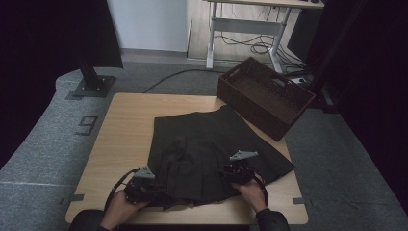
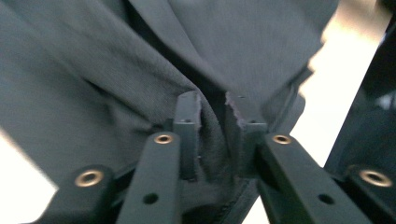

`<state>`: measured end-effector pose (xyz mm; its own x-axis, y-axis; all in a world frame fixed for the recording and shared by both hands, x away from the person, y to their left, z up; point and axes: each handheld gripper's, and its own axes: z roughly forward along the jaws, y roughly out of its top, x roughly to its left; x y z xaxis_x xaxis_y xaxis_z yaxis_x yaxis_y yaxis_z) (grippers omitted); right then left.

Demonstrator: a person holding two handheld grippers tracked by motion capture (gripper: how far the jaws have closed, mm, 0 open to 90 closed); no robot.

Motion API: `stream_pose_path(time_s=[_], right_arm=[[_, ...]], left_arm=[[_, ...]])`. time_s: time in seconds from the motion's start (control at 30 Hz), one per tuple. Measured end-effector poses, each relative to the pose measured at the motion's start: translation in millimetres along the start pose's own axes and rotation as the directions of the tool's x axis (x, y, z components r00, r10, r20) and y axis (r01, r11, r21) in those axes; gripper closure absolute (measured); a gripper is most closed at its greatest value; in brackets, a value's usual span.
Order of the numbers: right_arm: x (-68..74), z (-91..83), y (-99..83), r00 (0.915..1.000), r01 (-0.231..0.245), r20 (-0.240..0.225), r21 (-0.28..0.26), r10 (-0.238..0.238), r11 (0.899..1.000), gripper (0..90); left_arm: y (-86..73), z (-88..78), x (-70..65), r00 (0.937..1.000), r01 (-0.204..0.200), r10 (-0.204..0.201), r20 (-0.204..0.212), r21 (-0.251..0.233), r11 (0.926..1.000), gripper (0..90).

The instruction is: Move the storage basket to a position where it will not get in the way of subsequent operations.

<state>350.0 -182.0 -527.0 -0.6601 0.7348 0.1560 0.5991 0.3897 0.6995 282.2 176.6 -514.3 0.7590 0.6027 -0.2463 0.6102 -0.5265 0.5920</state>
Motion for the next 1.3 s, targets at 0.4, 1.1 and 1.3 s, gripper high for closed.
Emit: stream_pose_path(time_s=[0.4,1.1,1.3], right_arm=[[-0.8,-15.2,5.8,0.9995,0.017,0.025,-0.013,-0.017,1.0,49.8],[-1.3,-8.1,-0.6,0.9998,0.01,0.015,-0.002,-0.01,1.0,48.9],[1.2,-16.5,-0.1,0.9996,0.02,0.019,-0.012,-0.02,1.0,48.0]], left_arm=[[23.2,-39.7,37.5,0.9823,0.038,-0.072,-0.173,-0.195,0.9801,48.4],[33.2,-24.4,32.9,0.977,0.03,-0.042,-0.209,-0.061,0.9977,75.0],[30.8,-7.4,28.4,0.9667,0.004,-0.015,-0.256,-0.046,0.9989,58.2]])
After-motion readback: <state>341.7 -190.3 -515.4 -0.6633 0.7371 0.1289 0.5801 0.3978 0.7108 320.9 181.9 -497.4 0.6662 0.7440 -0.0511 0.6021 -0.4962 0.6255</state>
